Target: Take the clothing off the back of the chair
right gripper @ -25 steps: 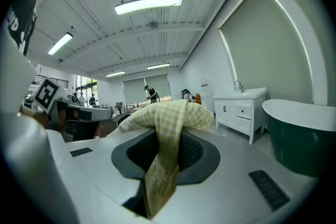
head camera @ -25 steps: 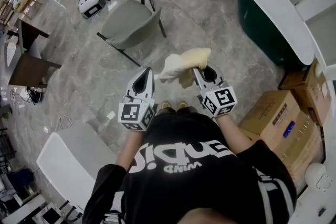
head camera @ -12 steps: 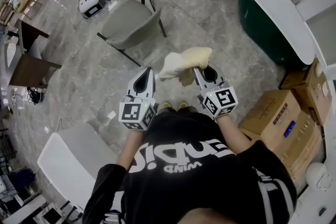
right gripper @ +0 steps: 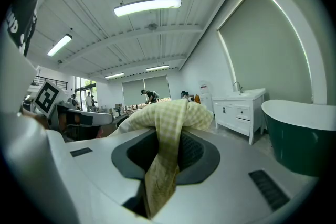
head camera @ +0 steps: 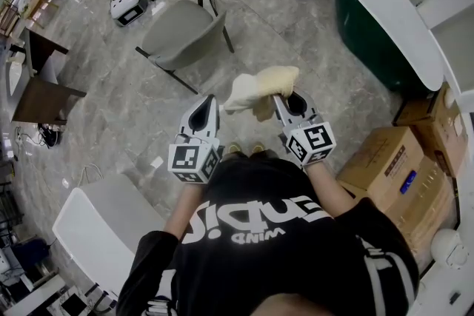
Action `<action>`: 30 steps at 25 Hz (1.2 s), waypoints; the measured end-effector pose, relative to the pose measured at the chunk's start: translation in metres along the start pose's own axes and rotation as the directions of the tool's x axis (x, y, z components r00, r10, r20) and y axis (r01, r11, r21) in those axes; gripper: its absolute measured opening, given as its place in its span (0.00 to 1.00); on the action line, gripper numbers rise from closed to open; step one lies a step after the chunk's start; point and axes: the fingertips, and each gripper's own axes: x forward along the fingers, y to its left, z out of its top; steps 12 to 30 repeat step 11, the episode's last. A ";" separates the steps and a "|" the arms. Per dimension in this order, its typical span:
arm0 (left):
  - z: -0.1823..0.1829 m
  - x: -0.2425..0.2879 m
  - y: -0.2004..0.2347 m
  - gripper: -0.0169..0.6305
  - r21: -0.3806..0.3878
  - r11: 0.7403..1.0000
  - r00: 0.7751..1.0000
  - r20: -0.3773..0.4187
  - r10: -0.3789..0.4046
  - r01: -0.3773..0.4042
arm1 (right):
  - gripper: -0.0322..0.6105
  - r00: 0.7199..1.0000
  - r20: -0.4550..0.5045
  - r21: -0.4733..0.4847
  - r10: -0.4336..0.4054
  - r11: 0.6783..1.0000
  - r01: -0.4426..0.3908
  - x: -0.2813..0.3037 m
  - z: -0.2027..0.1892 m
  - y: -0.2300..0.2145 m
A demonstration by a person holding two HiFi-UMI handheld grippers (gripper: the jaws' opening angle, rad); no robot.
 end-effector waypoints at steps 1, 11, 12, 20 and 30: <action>0.000 0.000 0.000 0.05 0.000 1.000 1.000 0.000 0.000 0.000 | 0.19 1.000 0.001 0.001 0.001 1.000 -0.001 0.001 0.000 0.000; -0.003 0.002 -0.005 0.05 0.003 1.000 1.000 -0.011 0.002 -0.002 | 0.19 1.000 0.001 0.005 0.006 1.000 -0.006 -0.002 -0.001 -0.005; -0.003 0.002 -0.005 0.05 0.003 1.000 1.000 -0.011 0.002 -0.002 | 0.19 1.000 0.001 0.005 0.006 1.000 -0.006 -0.002 -0.001 -0.005; -0.003 0.002 -0.005 0.05 0.003 1.000 1.000 -0.011 0.002 -0.002 | 0.19 1.000 0.001 0.005 0.006 1.000 -0.006 -0.002 -0.001 -0.005; -0.003 0.002 -0.005 0.05 0.003 1.000 1.000 -0.011 0.002 -0.002 | 0.19 1.000 0.001 0.005 0.006 1.000 -0.006 -0.002 -0.001 -0.005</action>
